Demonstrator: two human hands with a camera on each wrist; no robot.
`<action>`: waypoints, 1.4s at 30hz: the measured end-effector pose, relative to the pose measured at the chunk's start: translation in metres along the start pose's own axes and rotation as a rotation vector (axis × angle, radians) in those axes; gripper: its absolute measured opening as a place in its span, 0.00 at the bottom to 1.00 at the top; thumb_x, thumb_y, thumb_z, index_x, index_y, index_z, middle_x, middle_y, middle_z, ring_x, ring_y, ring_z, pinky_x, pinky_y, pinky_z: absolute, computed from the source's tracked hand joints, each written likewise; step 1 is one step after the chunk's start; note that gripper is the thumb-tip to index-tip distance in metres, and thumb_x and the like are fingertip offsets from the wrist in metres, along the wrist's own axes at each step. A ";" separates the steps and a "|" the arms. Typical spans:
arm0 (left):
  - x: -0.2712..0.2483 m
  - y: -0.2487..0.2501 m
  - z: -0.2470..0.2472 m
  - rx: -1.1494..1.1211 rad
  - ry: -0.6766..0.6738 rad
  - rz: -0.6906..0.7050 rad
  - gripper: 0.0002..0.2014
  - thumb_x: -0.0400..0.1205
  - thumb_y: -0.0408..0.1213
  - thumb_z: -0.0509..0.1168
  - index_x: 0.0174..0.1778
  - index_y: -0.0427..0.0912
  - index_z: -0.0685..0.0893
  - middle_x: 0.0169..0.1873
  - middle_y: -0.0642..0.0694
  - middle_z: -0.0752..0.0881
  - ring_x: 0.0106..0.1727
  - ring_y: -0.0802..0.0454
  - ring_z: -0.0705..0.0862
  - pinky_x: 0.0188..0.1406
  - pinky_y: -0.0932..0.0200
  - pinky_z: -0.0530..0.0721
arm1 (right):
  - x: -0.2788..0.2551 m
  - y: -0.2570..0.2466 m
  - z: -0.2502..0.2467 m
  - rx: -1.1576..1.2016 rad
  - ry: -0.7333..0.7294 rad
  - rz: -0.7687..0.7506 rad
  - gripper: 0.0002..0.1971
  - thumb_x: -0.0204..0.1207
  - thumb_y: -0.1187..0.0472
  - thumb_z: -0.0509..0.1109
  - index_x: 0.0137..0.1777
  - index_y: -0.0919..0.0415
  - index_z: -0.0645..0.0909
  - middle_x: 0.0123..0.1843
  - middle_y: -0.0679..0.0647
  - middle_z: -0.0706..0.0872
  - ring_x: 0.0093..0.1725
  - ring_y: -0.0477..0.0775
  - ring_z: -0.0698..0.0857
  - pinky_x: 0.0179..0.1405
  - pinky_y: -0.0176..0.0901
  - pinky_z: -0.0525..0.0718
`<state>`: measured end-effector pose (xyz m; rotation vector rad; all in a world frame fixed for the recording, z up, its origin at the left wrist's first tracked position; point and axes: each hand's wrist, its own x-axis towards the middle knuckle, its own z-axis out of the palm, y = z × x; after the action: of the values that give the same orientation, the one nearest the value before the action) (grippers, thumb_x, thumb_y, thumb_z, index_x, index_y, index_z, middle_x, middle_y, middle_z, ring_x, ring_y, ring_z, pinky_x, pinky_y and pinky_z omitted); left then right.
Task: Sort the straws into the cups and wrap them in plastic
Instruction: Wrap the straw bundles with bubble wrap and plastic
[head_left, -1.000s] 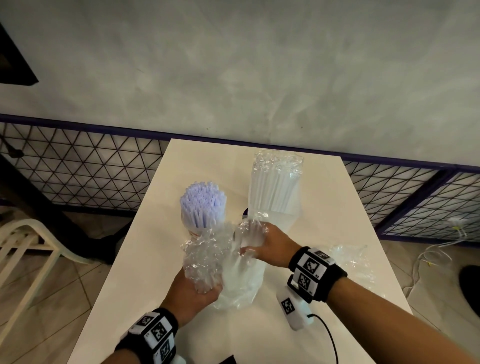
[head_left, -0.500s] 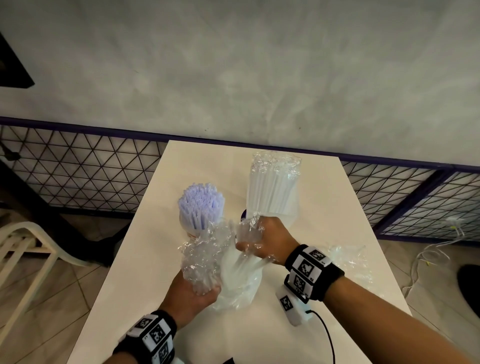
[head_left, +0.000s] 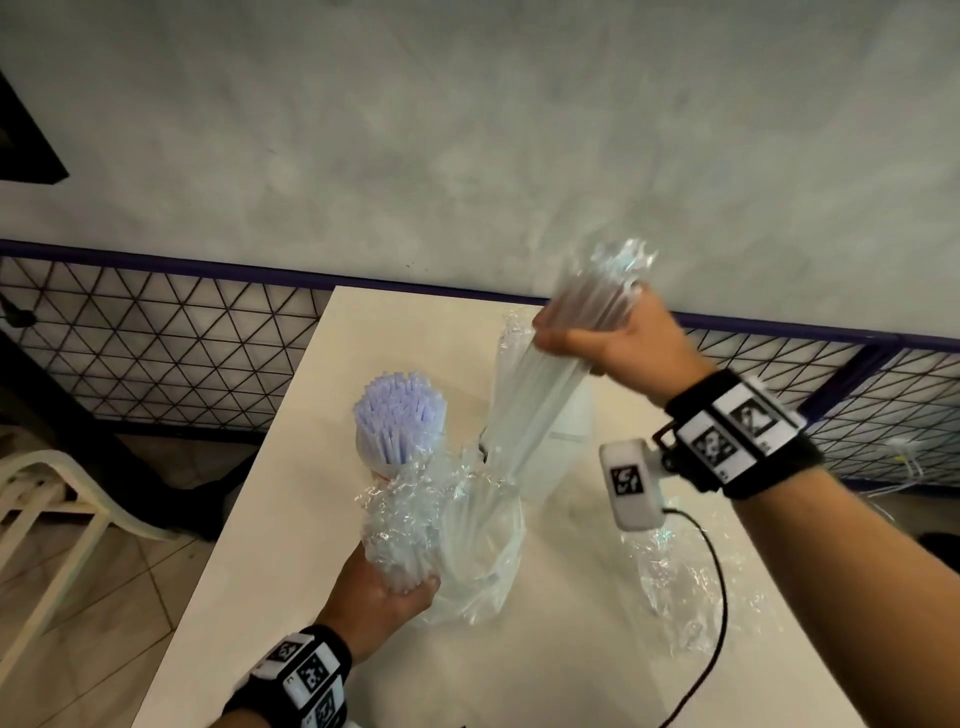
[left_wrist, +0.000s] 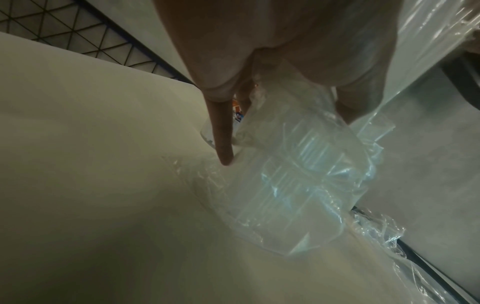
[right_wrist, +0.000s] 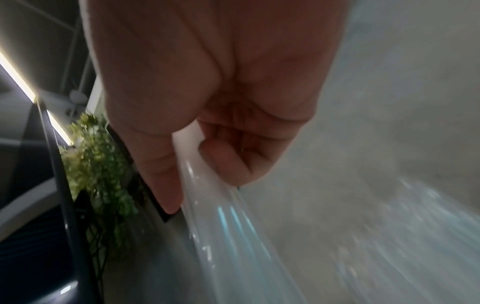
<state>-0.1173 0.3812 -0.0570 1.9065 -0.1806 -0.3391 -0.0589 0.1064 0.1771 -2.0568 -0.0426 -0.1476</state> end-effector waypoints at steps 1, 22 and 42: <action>0.000 0.000 0.000 -0.002 0.001 -0.003 0.20 0.63 0.47 0.78 0.51 0.49 0.86 0.42 0.55 0.91 0.48 0.65 0.89 0.50 0.73 0.80 | 0.006 -0.006 -0.011 0.004 0.033 -0.023 0.08 0.70 0.63 0.81 0.47 0.54 0.89 0.42 0.48 0.92 0.36 0.37 0.88 0.30 0.29 0.81; 0.002 -0.010 0.001 -0.057 0.018 -0.058 0.17 0.65 0.39 0.82 0.46 0.39 0.86 0.30 0.50 0.89 0.37 0.65 0.88 0.40 0.78 0.80 | 0.064 0.078 0.015 -0.457 0.162 -0.071 0.56 0.56 0.37 0.85 0.82 0.49 0.61 0.78 0.53 0.65 0.76 0.53 0.66 0.74 0.47 0.67; 0.001 -0.008 0.004 -0.009 0.031 -0.057 0.14 0.69 0.26 0.80 0.28 0.38 0.80 0.25 0.51 0.88 0.30 0.69 0.85 0.37 0.77 0.78 | 0.061 0.114 0.042 -0.980 -0.124 -0.234 0.26 0.90 0.56 0.53 0.87 0.51 0.56 0.88 0.45 0.56 0.87 0.52 0.52 0.82 0.55 0.55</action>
<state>-0.1175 0.3801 -0.0656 1.9096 -0.1040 -0.3475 0.0157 0.0881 0.0650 -3.0351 -0.3462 -0.2111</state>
